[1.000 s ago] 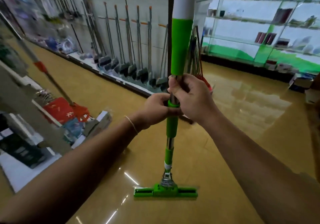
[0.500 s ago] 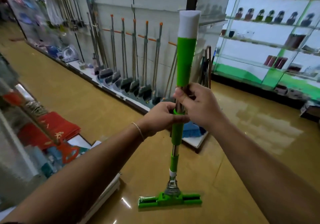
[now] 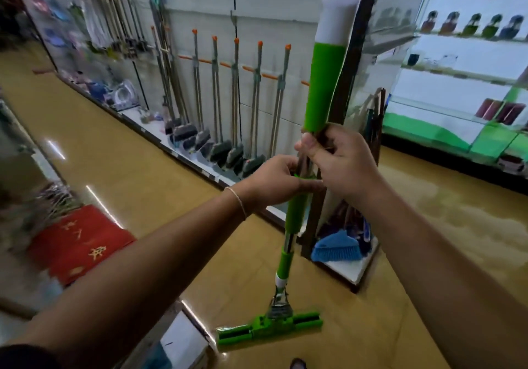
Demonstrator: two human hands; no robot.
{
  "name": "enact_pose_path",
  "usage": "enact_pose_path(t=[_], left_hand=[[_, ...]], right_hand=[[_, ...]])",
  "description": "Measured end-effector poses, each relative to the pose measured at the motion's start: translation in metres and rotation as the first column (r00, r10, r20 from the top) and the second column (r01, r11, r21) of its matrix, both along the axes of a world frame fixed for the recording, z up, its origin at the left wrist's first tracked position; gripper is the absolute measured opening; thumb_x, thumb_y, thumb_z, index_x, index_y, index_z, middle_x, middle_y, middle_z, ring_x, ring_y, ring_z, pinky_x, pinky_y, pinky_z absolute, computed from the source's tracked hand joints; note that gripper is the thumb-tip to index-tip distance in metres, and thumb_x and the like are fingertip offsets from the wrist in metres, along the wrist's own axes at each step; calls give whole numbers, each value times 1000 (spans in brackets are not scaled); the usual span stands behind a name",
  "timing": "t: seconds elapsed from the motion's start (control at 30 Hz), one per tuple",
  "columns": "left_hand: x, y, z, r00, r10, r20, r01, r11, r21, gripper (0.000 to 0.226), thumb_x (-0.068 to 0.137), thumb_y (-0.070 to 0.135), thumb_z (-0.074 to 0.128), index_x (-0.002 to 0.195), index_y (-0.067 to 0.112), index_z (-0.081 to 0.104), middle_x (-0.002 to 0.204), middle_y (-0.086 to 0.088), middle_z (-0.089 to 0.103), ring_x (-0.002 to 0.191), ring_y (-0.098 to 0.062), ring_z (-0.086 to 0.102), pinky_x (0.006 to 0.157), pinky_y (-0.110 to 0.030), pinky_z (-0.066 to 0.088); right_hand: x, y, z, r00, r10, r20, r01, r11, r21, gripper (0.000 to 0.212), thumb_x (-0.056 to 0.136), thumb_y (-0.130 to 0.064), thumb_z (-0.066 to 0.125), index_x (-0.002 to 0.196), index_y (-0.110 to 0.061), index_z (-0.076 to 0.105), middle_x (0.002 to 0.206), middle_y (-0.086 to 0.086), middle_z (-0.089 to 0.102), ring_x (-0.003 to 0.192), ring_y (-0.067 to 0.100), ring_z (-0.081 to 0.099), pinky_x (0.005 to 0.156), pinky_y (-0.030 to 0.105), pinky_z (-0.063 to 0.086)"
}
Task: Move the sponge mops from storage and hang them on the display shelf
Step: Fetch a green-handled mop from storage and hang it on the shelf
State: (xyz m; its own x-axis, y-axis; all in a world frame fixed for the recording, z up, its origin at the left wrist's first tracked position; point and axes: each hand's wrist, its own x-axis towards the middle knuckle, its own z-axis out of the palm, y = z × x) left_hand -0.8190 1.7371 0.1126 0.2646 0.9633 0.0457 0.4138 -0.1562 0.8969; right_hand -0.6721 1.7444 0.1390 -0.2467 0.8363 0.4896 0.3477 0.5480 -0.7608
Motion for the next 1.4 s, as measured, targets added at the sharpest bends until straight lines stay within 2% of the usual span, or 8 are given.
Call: enact_pose_path(t=[0.13,0.3,0.57,0.8,1.03,1.2,1.3,1.4], left_hand=[[-31,62,-12,998,60,27,-60,998,-26,27,88,22,68,102,-1,65,102,-18,69,97,-28,69,92,-50,55],[-72,145,-23,982,168,92,-167,986,-17,25,92,29,62,104,7,63,97,-8,68,88,-16,69,78,-32,58],[-132,254,-10,926,350,139,-356,934,20,31,97,27,53,117,3,58,112,-21,62,108,-35,61,98,-55,49],[-203,308,-5,854,486,187,-495,869,6,32,101,15,49,130,2,52,125,-22,59,119,-36,57,105,-56,44],[-301,351,-16,760,583,287,-606,795,-9,30,100,19,50,128,7,55,122,-14,63,114,-26,62,105,-51,46],[-380,382,-11,726,623,290,-644,764,-28,22,97,23,55,115,13,62,106,-7,68,102,-23,66,98,-46,52],[-423,390,-7,700,660,271,-678,734,-39,22,96,25,56,113,14,63,107,-8,67,102,-24,66,96,-44,52],[-463,386,-1,662,708,246,-719,692,-58,23,95,24,57,112,10,62,107,-11,66,102,-26,65,95,-44,52]], right_hand=[[-33,72,-9,995,95,-15,-95,995,-26,12,98,-28,59,98,-18,67,92,12,72,87,28,70,78,49,57],[-81,177,-12,970,244,-14,-245,969,-41,8,98,-24,59,96,-19,65,90,10,70,82,19,69,72,32,59],[-157,319,0,904,424,58,-426,904,28,6,97,-37,56,92,-38,59,88,-7,70,83,3,67,73,26,58],[-243,391,5,807,588,59,-589,808,9,6,97,-36,60,99,-31,62,88,-7,69,82,0,65,66,9,50],[-349,444,2,731,680,57,-680,733,-4,29,96,-38,60,115,-16,65,100,0,70,95,12,69,83,36,59],[-431,473,9,703,711,-17,-712,703,-6,47,88,-66,50,107,-25,66,101,3,71,96,14,69,84,43,59],[-478,484,17,672,738,-59,-740,673,-16,44,86,-70,49,98,-31,64,96,1,71,91,16,70,80,43,60],[-523,485,20,623,778,-80,-780,625,5,27,93,-55,53,95,-30,63,88,3,71,80,16,69,71,36,60]])
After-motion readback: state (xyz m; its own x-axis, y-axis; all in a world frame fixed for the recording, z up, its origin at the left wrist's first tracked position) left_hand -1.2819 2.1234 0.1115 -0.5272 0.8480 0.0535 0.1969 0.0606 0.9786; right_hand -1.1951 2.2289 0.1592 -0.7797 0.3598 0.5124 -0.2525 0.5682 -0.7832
